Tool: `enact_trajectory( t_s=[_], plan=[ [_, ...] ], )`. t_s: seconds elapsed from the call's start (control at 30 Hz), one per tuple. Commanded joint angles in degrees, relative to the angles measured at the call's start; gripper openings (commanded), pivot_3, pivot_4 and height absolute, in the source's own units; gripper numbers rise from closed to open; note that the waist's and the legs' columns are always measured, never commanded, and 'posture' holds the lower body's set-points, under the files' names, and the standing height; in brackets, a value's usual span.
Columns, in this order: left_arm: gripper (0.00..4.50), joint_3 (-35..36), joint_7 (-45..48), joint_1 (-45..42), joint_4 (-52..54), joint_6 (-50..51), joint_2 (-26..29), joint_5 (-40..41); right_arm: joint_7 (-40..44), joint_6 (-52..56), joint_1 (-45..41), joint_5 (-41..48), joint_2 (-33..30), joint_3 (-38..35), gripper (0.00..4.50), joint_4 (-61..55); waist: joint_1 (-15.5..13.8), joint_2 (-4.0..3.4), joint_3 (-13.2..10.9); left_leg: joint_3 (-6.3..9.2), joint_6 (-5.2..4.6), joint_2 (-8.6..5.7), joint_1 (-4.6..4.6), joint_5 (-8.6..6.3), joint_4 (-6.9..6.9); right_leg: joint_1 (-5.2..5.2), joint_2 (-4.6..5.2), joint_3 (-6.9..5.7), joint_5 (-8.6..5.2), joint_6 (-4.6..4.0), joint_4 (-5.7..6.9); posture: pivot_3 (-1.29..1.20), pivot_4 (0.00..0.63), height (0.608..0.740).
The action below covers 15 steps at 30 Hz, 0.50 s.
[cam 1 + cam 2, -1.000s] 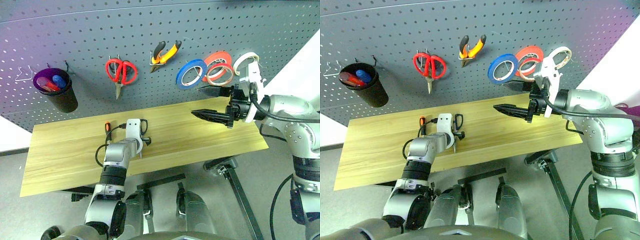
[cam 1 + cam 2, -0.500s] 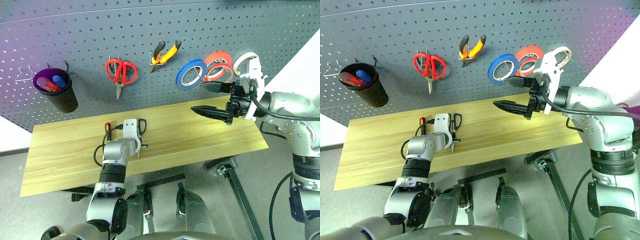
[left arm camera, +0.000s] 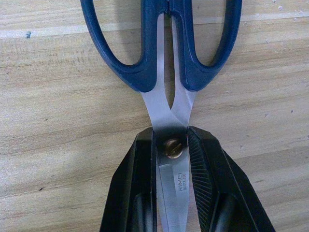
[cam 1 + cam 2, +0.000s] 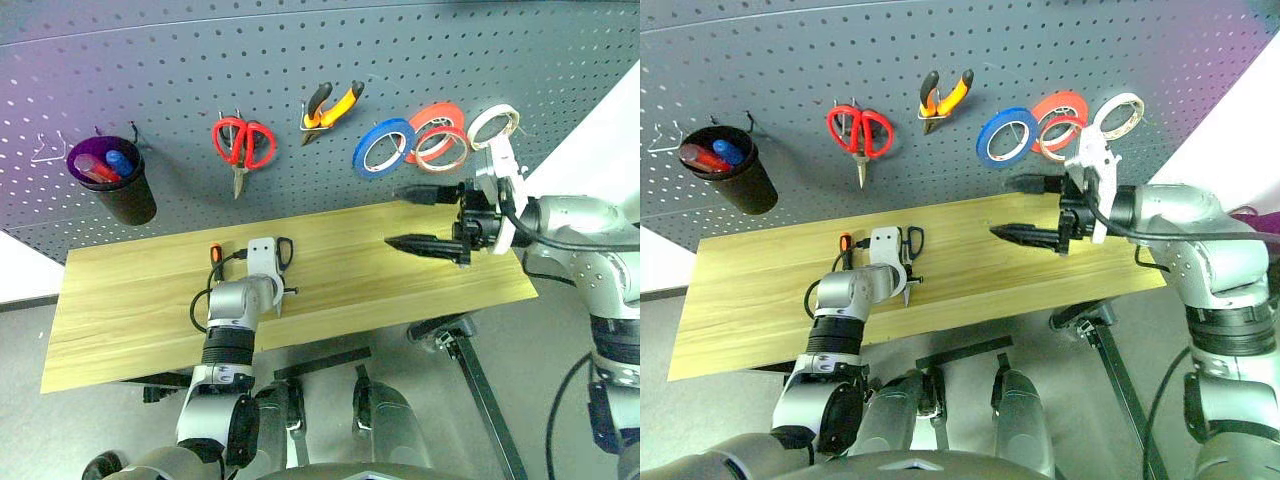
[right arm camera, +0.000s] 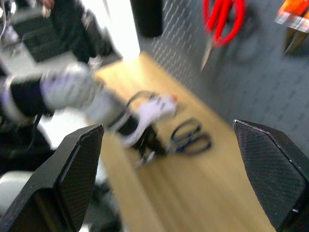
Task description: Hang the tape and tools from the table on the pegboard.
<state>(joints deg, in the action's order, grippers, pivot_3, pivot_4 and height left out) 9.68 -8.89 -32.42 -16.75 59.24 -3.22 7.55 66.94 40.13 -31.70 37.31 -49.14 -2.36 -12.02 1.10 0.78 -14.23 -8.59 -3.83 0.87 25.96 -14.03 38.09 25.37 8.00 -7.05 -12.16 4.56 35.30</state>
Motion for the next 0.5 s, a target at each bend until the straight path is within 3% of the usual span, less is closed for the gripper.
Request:
enact_trajectory(
  t_s=[0.03,0.23,0.5],
  plan=[
    [0.6,-0.69,-1.02,0.7,-1.5,1.51,0.0,-1.17,5.37,-3.86,0.5,-2.67,-4.56,0.57,4.5,-0.09,0.06,0.0,0.0,0.0,-0.01,0.0,0.0,0.0,0.0,-0.01,0.01,-0.01,0.0,0.0,-0.01,-0.18,0.275,0.723],
    [0.6,0.2,-0.92,0.34,-0.5,5.58,-0.32,-0.44,10.36,-6.81,0.66,-5.87,-8.4,1.58,4.5,3.98,0.07,0.02,-0.02,0.0,-0.02,0.0,0.0,-0.01,-0.02,0.02,0.01,-0.04,-0.03,-0.04,-0.09,-0.17,0.272,0.723],
    [0.6,-6.9,5.15,2.41,7.01,6.61,2.81,-0.62,13.03,-7.99,-0.09,-7.87,-8.85,2.01,4.5,6.69,0.0,0.02,-0.12,0.0,0.02,0.0,0.08,0.0,-0.08,0.04,0.02,-0.06,0.01,0.03,-0.12,-0.16,0.264,0.723]
  ],
)
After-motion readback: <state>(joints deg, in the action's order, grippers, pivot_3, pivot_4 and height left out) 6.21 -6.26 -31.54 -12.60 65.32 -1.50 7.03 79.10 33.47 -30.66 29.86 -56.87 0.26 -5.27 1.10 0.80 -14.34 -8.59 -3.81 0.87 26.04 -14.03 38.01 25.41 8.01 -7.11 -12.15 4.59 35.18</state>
